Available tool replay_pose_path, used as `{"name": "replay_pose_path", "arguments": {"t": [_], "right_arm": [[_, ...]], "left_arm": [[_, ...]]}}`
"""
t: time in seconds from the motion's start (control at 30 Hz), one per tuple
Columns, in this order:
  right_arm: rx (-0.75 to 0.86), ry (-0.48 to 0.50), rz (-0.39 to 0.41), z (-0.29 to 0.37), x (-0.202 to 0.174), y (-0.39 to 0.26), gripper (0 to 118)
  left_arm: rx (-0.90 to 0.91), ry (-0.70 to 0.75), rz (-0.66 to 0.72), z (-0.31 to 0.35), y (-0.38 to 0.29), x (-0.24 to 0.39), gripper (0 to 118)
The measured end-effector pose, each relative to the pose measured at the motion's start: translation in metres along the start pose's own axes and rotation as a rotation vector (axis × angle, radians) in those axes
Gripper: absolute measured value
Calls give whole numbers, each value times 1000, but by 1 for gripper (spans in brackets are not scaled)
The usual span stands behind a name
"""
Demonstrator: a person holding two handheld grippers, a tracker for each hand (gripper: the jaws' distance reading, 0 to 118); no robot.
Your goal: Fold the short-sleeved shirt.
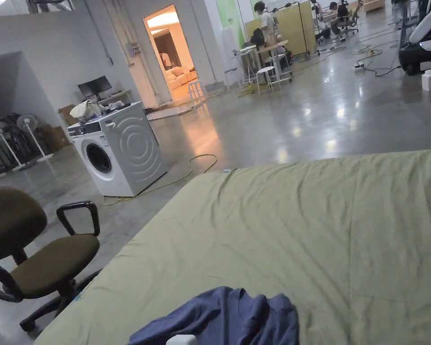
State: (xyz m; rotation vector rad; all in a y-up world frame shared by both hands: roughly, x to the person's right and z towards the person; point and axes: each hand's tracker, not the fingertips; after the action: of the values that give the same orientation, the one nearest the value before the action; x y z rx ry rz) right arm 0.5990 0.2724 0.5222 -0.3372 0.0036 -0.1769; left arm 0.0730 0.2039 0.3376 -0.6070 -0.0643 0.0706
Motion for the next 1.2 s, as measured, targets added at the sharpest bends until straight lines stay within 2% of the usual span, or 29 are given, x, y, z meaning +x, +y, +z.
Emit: {"name": "replay_pose_path", "arguments": {"t": [0.23,0.33,0.43,0.47,0.57,0.6,0.63,0.67,0.77,0.8,0.87,1.0,1.13,1.2], "right_arm": [[-98,-36,2,-15,-4,-9,0],[-140,-55,13,-21,-4,-14,0],[-147,-53,41,-20,-7,-17,0],[-149,-49,44,-21,-8,-18,0],[-158,-26,32,-26,-11,-23,0],[-161,-19,27,-28,-11,-24,0],[-161,-14,22,-29,-10,-27,0],[-161,-8,16,-29,-10,-27,0],[-144,17,8,-24,-8,-28,0],[-139,27,6,-23,-5,-29,0],[-147,37,-5,-24,1,-32,0],[-131,-3,-45,-10,13,-38,0],[-118,-43,-74,12,30,-41,0],[-106,-110,-66,27,41,-43,0]], "left_arm": [[-203,46,-29,-123,-18,-23,101],[-310,67,-10,-154,-30,-22,100],[-265,64,-23,-149,-31,-19,96],[-271,67,-14,-148,-28,-20,88],[-249,82,-33,-143,-23,-25,13],[-259,104,-17,-145,-21,-31,7],[-288,42,77,-148,-20,-39,7],[-286,42,132,-149,-18,-44,7],[-271,43,252,-140,3,-43,5],[-213,-7,244,-132,15,-38,5],[-111,-57,193,-116,51,-17,5],[-41,-167,97,-120,100,49,5],[-23,-369,-53,-136,117,167,5],[-45,-464,-170,-143,103,248,5]]}}
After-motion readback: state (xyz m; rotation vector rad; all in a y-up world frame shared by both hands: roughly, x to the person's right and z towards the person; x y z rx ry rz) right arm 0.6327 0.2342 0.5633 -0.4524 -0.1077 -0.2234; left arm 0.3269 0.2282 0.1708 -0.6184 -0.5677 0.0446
